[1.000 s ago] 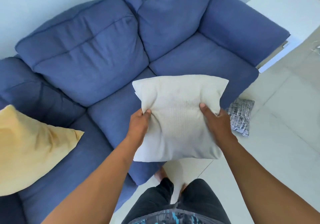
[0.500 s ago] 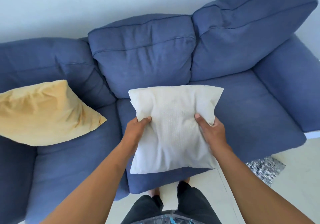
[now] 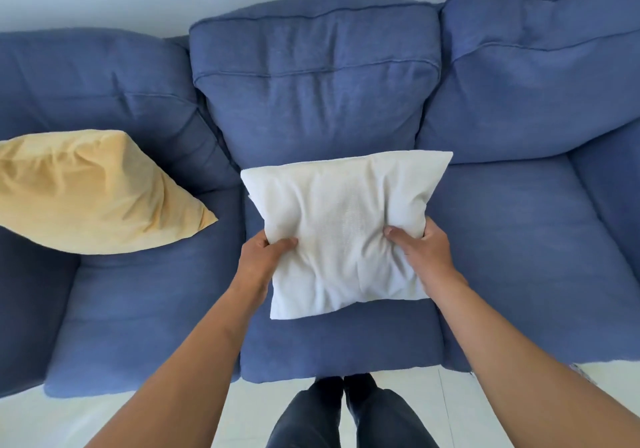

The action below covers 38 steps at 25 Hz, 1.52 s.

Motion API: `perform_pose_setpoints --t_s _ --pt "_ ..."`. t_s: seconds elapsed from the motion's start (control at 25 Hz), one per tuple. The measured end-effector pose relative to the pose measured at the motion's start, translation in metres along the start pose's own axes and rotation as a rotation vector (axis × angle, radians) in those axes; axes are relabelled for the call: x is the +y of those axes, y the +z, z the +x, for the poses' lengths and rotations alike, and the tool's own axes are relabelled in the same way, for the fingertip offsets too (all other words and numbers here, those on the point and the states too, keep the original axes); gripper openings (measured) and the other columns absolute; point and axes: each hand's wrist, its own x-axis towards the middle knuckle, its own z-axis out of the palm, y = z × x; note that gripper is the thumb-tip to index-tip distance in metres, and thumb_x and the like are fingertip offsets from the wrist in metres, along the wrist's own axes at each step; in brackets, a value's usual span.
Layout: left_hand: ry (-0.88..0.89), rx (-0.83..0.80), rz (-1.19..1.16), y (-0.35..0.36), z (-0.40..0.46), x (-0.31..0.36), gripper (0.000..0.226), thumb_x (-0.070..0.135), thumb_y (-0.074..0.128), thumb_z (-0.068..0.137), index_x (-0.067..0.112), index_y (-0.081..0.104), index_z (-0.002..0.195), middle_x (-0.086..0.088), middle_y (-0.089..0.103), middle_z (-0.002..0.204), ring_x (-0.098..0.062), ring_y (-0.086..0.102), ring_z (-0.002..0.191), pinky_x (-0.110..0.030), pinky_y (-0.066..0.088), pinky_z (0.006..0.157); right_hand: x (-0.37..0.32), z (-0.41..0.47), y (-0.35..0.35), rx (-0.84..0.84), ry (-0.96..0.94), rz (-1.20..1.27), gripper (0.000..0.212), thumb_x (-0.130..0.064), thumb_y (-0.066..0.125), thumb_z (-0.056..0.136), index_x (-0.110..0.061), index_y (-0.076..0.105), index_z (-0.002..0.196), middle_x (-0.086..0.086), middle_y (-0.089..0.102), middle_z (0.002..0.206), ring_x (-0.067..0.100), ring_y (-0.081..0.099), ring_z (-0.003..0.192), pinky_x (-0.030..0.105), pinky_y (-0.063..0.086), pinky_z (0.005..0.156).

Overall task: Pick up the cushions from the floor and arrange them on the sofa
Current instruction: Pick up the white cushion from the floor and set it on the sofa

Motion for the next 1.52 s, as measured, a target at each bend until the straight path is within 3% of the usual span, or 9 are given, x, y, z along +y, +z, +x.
perform_pose_setpoints --t_s 0.4,0.56,0.68,0.76,0.92,1.12,1.32,1.44,1.52 --pt "0.208 0.135 -0.003 -0.011 0.128 0.025 0.032 0.000 0.079 0.083 0.011 0.076 0.113 0.001 0.082 0.107 -0.010 0.079 0.092 -0.020 0.061 0.073 -0.027 0.117 0.066 0.038 -0.142 -0.005 0.049 -0.010 0.083 0.074 -0.031 0.062 0.114 -0.008 0.072 0.113 0.011 0.070 0.104 0.028 0.057 0.086" --pt "0.154 0.069 0.092 -0.004 0.175 0.011 0.049 0.003 0.081 0.084 0.013 0.069 0.131 0.002 0.077 0.122 -0.010 0.074 0.103 -0.024 0.060 0.084 -0.001 0.166 0.083 -0.013 -0.033 -0.108 0.065 -0.019 0.086 0.070 -0.026 0.059 0.129 -0.010 0.070 0.119 0.014 0.067 0.112 0.035 0.055 0.101" --pt "0.106 0.065 0.149 0.002 0.189 0.012 0.053 0.007 0.077 0.088 0.015 0.063 0.139 0.006 0.072 0.122 0.001 0.065 0.090 -0.011 0.054 0.067 0.007 0.183 0.082 -0.019 0.031 -0.211 0.078 -0.029 0.088 0.062 -0.023 0.060 0.134 -0.007 0.071 0.124 0.018 0.067 0.116 0.040 0.054 0.105" --pt "0.118 0.088 0.139 0.000 0.196 0.024 0.050 0.008 0.077 0.089 0.016 0.063 0.137 0.006 0.072 0.120 0.000 0.065 0.089 -0.009 0.053 0.063 -0.006 0.186 0.079 -0.003 0.018 -0.204 0.069 -0.027 0.088 0.065 -0.020 0.062 0.129 -0.005 0.072 0.120 0.016 0.069 0.110 0.038 0.058 0.100" --pt "0.129 0.144 0.047 -0.015 0.203 0.062 0.043 0.017 0.079 0.084 0.019 0.067 0.126 0.001 0.077 0.122 -0.027 0.074 0.115 -0.047 0.060 0.102 -0.052 0.192 0.069 0.066 -0.069 -0.056 0.058 -0.028 0.087 0.075 -0.015 0.061 0.126 -0.004 0.073 0.113 0.010 0.072 0.099 0.025 0.059 0.079" --pt "0.241 0.164 0.016 -0.021 0.211 0.100 0.033 0.033 0.079 0.088 0.014 0.064 0.111 0.003 0.075 0.113 -0.012 0.075 0.095 -0.034 0.067 0.085 -0.097 0.197 0.063 0.051 -0.113 0.020 0.033 -0.031 0.082 0.084 -0.020 0.065 0.110 -0.007 0.074 0.108 0.009 0.073 0.097 0.036 0.064 0.086" --pt "0.387 0.501 0.223 -0.022 0.208 0.102 0.027 0.036 0.068 0.091 0.022 0.054 0.074 0.007 0.056 0.074 -0.010 0.049 0.068 -0.028 0.050 0.065 -0.105 0.200 0.043 0.154 -0.137 0.036 0.013 -0.017 0.076 0.089 -0.022 0.065 0.083 -0.004 0.073 0.092 0.017 0.074 0.092 0.053 0.060 0.093" --pt "0.300 0.502 0.193 -0.017 0.203 0.099 0.030 0.045 0.066 0.089 0.018 0.069 0.100 0.002 0.074 0.098 -0.015 0.068 0.083 -0.037 0.064 0.082 -0.102 0.197 0.045 0.136 -0.070 -0.058 0.008 -0.024 0.072 0.095 -0.024 0.067 0.101 -0.009 0.068 0.097 0.009 0.064 0.085 0.049 0.055 0.104" --pt "0.245 0.512 0.192 -0.013 0.195 0.100 0.044 0.048 0.066 0.086 0.010 0.068 0.108 0.000 0.071 0.096 -0.012 0.061 0.074 -0.034 0.061 0.072 -0.101 0.191 0.044 0.113 -0.049 -0.102 0.030 -0.027 0.072 0.096 -0.018 0.066 0.124 -0.008 0.068 0.107 0.004 0.062 0.089 0.043 0.056 0.104"
